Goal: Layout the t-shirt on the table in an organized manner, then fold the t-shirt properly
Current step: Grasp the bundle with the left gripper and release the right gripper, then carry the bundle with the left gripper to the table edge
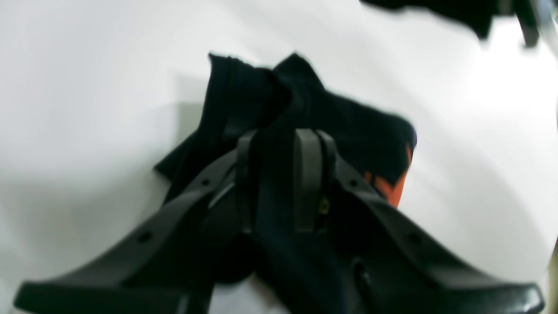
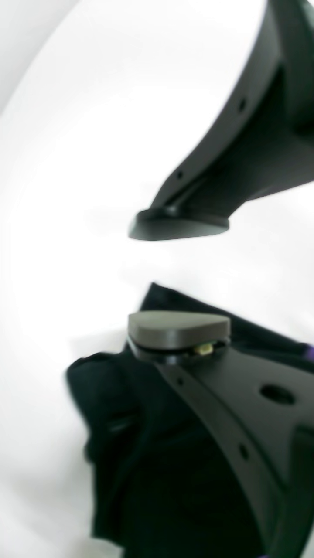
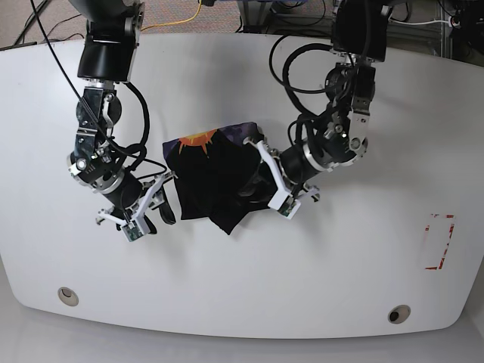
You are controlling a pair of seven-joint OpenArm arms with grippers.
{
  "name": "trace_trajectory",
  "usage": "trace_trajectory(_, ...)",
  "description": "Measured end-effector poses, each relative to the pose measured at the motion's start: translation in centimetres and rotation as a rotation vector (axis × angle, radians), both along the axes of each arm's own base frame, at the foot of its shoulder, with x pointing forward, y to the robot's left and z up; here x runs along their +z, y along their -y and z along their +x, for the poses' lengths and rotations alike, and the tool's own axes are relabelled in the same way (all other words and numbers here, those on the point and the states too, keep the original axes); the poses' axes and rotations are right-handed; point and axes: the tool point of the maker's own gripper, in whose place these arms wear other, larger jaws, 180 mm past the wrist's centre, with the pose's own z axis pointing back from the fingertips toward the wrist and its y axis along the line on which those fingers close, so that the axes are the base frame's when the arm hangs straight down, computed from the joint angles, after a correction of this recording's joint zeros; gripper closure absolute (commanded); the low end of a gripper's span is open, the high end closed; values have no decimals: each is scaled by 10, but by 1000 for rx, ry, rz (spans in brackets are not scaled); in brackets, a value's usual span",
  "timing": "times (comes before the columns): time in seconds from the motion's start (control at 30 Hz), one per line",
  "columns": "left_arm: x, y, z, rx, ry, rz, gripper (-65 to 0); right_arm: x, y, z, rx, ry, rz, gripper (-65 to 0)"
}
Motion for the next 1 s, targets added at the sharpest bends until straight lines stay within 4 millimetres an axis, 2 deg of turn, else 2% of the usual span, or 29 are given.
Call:
trace_trajectory(0.1, -2, 15, 7, -1, -24, -31, -121, -3, 6, -11, -21, -2, 1, -255)
trace_trajectory(0.27, -6, 40, 14, 4, -68, -48, -121, 4, 25, -24, -74, 17, -12, -255)
trace_trajectory(0.43, -7, 59, 26, 17, -9, -4, -121, 15, 56, -35, -158, 13, -62, -255)
trace_trajectory(0.53, -13, 69, 26, 22, 17, 6, -121, 24, 74, -41, -212, 22, -91, -255)
trace_trajectory(0.67, -35, 71, 24, 92, -6, 41, -121, 35, 81, -49, -234, 50, -111, -255)
trace_trajectory(0.87, -51, 77, 25, 189, 13, 83, -121, 38, 89, -61, -256, 55, -128, -255)
trace_trajectory(1.0, -55, 104, 13, 142, 94, 114, -121, 35, 97, -68, -276, 42, -137, -255)
